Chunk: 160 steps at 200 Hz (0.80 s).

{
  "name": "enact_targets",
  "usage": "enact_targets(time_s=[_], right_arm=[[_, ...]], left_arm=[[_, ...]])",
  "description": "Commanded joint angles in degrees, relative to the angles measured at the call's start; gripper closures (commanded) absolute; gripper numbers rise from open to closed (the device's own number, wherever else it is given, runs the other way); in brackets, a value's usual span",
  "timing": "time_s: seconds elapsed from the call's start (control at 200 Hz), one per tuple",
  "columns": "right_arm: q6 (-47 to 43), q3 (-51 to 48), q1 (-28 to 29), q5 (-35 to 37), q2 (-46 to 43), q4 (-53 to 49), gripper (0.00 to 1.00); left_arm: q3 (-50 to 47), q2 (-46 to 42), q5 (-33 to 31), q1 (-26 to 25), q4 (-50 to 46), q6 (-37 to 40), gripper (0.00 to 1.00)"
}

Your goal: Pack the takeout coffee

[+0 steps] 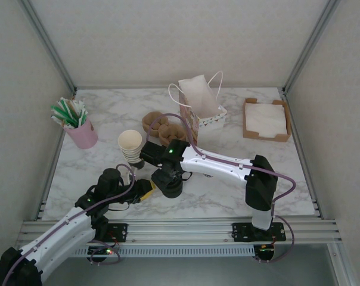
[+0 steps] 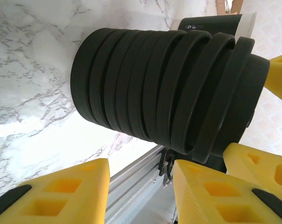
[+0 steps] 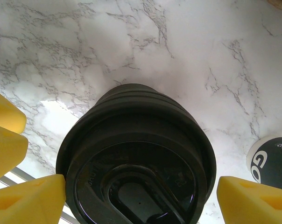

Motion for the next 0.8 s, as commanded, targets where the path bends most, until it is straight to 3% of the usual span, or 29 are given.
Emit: enact_targets(time_s=[0.0, 0.466, 0.796], right_arm=[[0.9, -0.3, 0.4, -0.2, 0.8, -0.3, 0.16], [0.9, -0.7, 0.2, -1.5, 1.2, 0.0, 0.16], [1.1, -0.6, 0.1, -1.9, 1.1, -0.1, 0.23]], left_arm=[[0.9, 0.1, 1.1, 0.6, 1.9, 1.3, 0.6], [0.9, 0.9, 1.1, 0.6, 2.7, 1.2, 0.63], [1.1, 2.5, 2.2, 0.6, 4.7, 1.0, 0.63]])
